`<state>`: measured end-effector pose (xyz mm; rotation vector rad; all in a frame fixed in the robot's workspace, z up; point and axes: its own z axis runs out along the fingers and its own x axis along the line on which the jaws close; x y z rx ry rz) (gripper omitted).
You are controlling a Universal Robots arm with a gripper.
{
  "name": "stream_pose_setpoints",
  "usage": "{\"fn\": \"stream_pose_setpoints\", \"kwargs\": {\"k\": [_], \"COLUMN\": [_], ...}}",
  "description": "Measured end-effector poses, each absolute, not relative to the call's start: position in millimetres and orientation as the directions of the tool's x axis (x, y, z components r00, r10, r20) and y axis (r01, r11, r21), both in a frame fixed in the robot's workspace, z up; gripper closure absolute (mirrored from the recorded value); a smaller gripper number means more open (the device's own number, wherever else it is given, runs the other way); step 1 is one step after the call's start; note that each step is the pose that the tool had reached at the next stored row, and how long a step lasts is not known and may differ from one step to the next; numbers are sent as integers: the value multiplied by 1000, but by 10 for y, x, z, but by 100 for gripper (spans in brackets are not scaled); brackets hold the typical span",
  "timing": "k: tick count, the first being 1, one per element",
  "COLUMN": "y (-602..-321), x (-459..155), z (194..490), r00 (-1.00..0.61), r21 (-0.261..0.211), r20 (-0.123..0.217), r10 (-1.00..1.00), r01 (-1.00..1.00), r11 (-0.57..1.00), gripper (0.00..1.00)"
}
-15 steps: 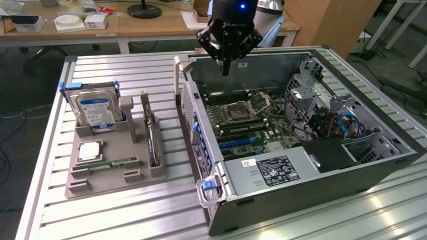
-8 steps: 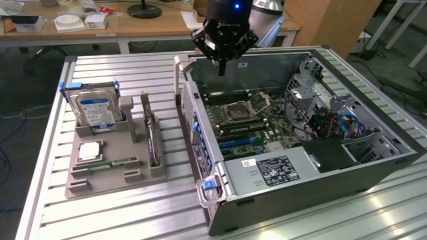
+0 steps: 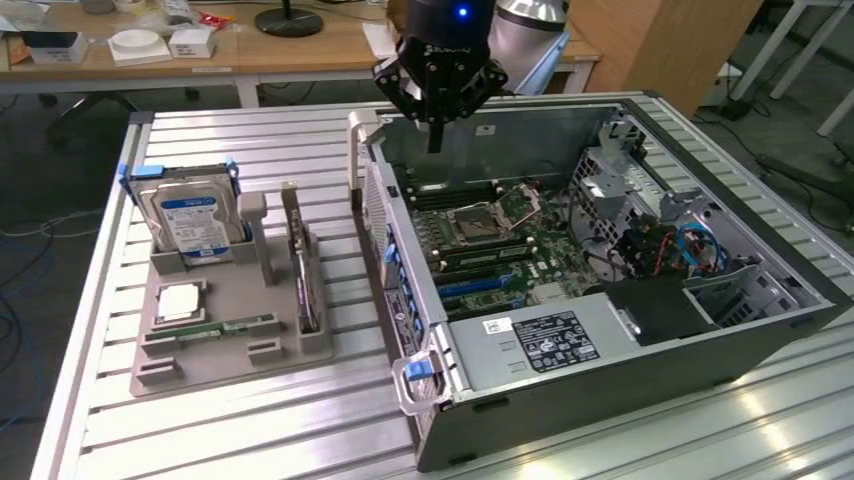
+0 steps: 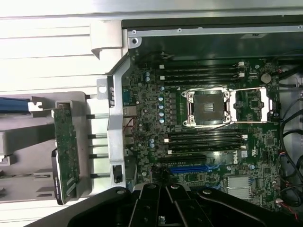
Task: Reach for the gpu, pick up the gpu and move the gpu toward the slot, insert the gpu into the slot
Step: 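Reach for the gpu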
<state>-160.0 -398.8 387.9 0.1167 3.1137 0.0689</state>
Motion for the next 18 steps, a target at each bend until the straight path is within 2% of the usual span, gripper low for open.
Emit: {"fn": "stream_pose_setpoints", "kwargs": {"k": [18], "y": [-3988], "x": [-1776], "z": [3879], "r00": [-997], "r21": [45], "r20": [-23], "r10": [75], "r01": [74], "r11": [996], "gripper": [90]}}
